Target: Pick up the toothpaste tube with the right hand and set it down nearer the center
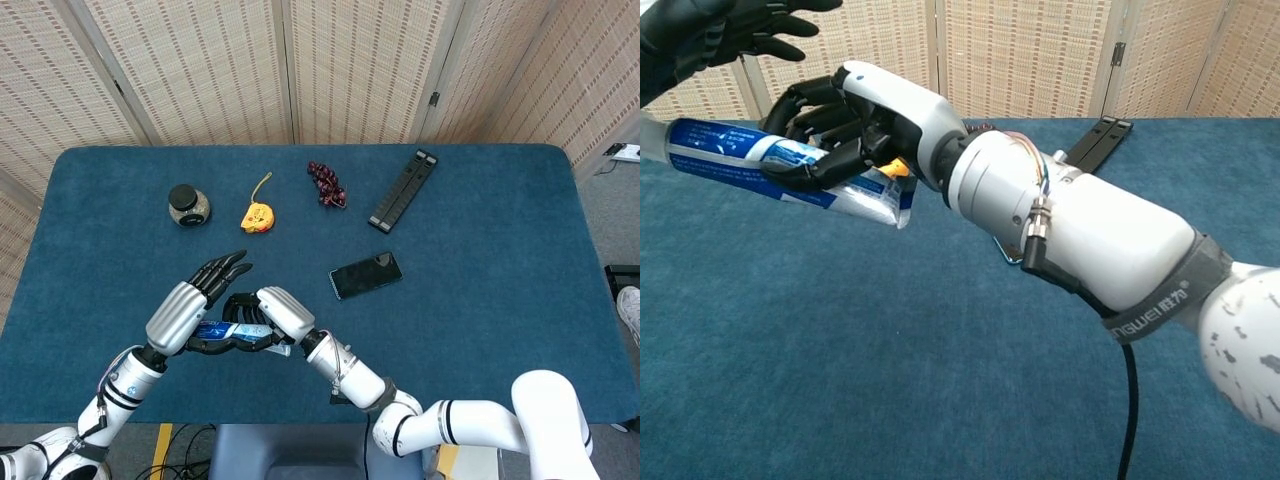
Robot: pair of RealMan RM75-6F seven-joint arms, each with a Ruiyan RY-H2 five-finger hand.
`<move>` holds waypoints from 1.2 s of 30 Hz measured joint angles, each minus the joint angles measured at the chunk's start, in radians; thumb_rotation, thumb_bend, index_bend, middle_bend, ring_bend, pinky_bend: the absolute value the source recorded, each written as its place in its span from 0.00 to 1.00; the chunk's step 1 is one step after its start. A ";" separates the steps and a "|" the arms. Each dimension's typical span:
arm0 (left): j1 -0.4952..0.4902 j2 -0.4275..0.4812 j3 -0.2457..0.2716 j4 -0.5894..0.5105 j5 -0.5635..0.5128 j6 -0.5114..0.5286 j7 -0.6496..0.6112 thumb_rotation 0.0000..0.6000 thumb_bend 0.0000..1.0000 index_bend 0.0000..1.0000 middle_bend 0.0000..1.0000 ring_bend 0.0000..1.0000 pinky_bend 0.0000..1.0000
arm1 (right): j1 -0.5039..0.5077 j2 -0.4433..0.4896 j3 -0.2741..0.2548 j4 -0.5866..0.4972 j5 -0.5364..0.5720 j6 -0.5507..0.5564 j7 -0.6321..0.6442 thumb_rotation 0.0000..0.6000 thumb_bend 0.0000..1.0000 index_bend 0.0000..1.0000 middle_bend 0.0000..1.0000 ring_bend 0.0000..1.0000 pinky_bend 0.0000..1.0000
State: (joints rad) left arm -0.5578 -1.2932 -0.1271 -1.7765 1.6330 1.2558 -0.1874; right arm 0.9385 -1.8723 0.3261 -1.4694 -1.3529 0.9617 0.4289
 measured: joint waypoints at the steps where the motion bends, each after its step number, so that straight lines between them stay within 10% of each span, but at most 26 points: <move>1: 0.000 -0.003 0.000 -0.001 -0.002 0.003 -0.005 0.00 0.00 0.00 0.00 0.00 0.14 | 0.000 -0.001 0.000 0.000 0.000 0.000 0.001 1.00 0.68 0.79 0.73 0.64 0.70; 23: 0.048 0.079 0.012 0.032 -0.055 0.045 -0.107 0.00 0.00 0.00 0.00 0.00 0.14 | -0.043 0.197 -0.126 0.049 -0.020 -0.105 -0.124 1.00 0.54 0.78 0.62 0.58 0.68; 31: 0.073 0.093 0.014 0.059 -0.103 0.045 -0.130 0.00 0.00 0.00 0.00 0.00 0.14 | -0.047 0.214 -0.156 0.112 0.032 -0.172 -0.185 1.00 0.47 0.59 0.49 0.46 0.57; 36: 0.088 0.096 0.017 0.077 -0.124 0.044 -0.137 0.00 0.00 0.00 0.00 0.00 0.14 | -0.044 0.226 -0.164 0.126 0.046 -0.211 -0.204 1.00 0.37 0.25 0.31 0.30 0.47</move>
State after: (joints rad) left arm -0.4701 -1.1967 -0.1100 -1.6994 1.5094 1.2994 -0.3247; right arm 0.8947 -1.6461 0.1616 -1.3433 -1.3073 0.7511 0.2252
